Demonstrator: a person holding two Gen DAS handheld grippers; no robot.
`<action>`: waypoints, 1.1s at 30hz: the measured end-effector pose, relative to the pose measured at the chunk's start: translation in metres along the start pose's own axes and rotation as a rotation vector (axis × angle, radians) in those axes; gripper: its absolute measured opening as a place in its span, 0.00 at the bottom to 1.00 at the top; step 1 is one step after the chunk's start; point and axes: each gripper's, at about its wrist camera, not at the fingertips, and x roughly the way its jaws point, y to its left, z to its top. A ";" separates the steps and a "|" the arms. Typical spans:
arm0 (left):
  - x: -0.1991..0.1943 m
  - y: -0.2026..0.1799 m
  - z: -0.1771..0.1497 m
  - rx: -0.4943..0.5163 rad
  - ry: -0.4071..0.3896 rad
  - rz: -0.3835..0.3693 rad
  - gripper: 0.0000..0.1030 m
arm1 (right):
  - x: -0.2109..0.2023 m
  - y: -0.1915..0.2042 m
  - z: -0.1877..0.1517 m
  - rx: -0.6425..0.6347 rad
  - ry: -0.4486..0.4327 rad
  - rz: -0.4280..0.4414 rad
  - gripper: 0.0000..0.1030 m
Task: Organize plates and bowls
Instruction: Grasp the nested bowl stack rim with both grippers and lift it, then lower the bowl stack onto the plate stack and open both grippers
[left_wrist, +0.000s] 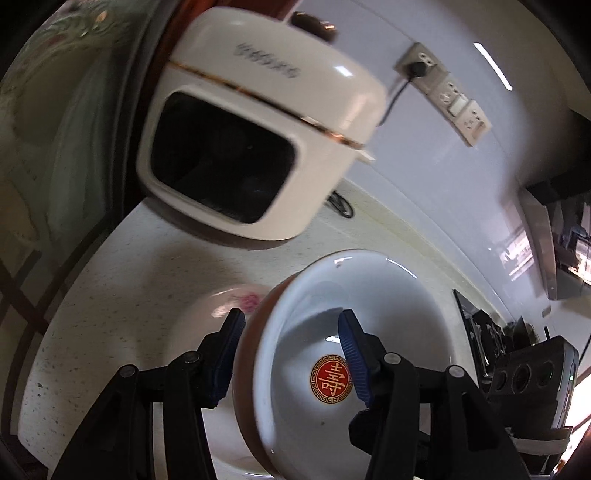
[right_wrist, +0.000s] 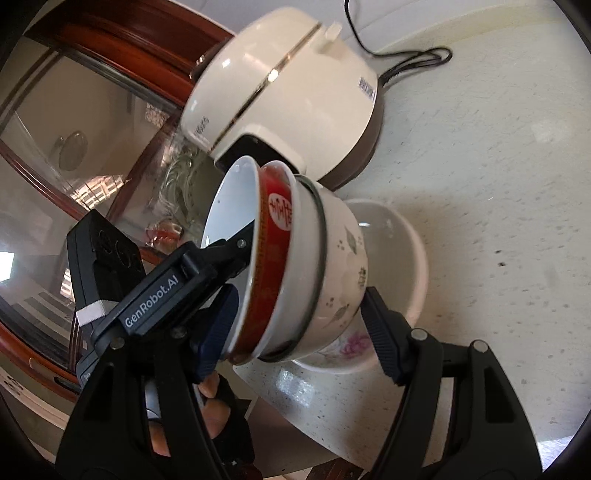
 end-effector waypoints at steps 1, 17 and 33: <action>0.003 0.006 0.000 -0.012 0.010 0.001 0.51 | 0.005 0.000 0.001 -0.001 0.007 -0.007 0.70; 0.006 0.027 0.001 -0.079 -0.011 -0.016 0.66 | -0.005 0.020 0.017 -0.199 -0.110 -0.255 0.91; -0.107 -0.032 -0.049 0.249 -0.575 0.210 1.00 | -0.083 0.029 -0.044 -0.468 -0.571 -0.421 1.00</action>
